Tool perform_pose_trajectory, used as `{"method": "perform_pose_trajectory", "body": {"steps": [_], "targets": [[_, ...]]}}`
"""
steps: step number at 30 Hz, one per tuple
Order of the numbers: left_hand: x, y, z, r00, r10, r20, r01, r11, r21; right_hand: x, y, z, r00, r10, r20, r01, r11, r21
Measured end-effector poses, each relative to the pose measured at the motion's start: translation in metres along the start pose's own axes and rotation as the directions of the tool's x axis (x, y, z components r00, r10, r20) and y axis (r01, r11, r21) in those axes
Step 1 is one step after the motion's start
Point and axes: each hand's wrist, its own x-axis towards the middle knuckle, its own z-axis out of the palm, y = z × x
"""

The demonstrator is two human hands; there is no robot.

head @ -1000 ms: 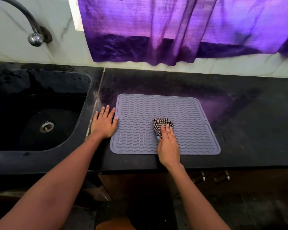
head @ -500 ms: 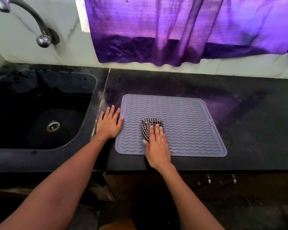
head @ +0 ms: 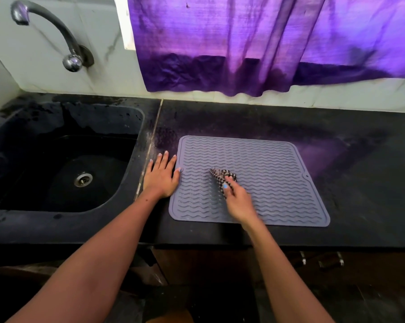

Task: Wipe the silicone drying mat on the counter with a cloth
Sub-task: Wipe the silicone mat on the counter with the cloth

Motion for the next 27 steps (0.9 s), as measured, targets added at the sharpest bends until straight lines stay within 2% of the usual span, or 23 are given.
{"method": "perform_pose_trajectory", "body": {"steps": [1,3,5,7,10,14,19,21,23,25,27], "targets": [[0.000,0.000,0.000,1.000,-0.001,0.001,0.001,1.000,0.001,0.000,-0.004,-0.001,0.999,0.020,-0.036,-0.017,0.997,0.070],[0.000,0.000,0.000,1.000,0.001,-0.001,-0.001,1.000,0.002,-0.005,-0.015,0.007,0.994,-0.036,-0.104,0.040,0.998,0.037],[0.000,-0.001,0.001,1.000,0.002,-0.007,-0.002,1.000,0.001,-0.013,-0.022,0.025,0.984,-0.146,-0.103,0.134,0.985,-0.110],[0.000,-0.002,0.001,1.000,0.000,-0.015,0.000,1.000,-0.009,-0.017,-0.021,0.044,0.972,-0.231,-0.039,0.209,0.932,-0.297],[0.002,-0.002,0.003,1.000,0.003,-0.025,-0.003,1.000,-0.011,-0.020,-0.013,0.060,0.962,-0.253,0.102,0.268,0.801,-0.536],[0.003,-0.003,0.007,0.999,0.003,-0.055,-0.003,1.000,-0.003,-0.016,-0.011,0.055,0.953,-0.249,0.171,0.302,0.790,-0.534],[0.003,-0.003,0.007,0.998,0.004,-0.061,-0.004,1.000,0.006,-0.017,-0.008,0.054,0.939,-0.315,0.141,0.340,0.779,-0.527],[0.003,-0.003,0.006,0.998,0.009,-0.059,-0.009,1.000,0.004,-0.017,-0.006,0.055,0.929,-0.353,0.106,0.358,0.791,-0.496],[0.003,-0.003,0.006,0.999,0.008,-0.048,-0.007,1.000,0.005,-0.016,-0.006,0.056,0.933,-0.358,0.030,0.342,0.859,-0.382],[0.003,-0.003,0.005,0.999,0.000,-0.038,0.001,1.000,0.007,-0.014,-0.012,0.051,0.963,-0.259,-0.074,0.250,0.961,-0.116],[0.002,-0.003,0.004,1.000,0.000,-0.028,0.001,1.000,0.007,-0.008,-0.022,0.042,0.982,-0.122,-0.143,0.145,0.975,0.170]]}}
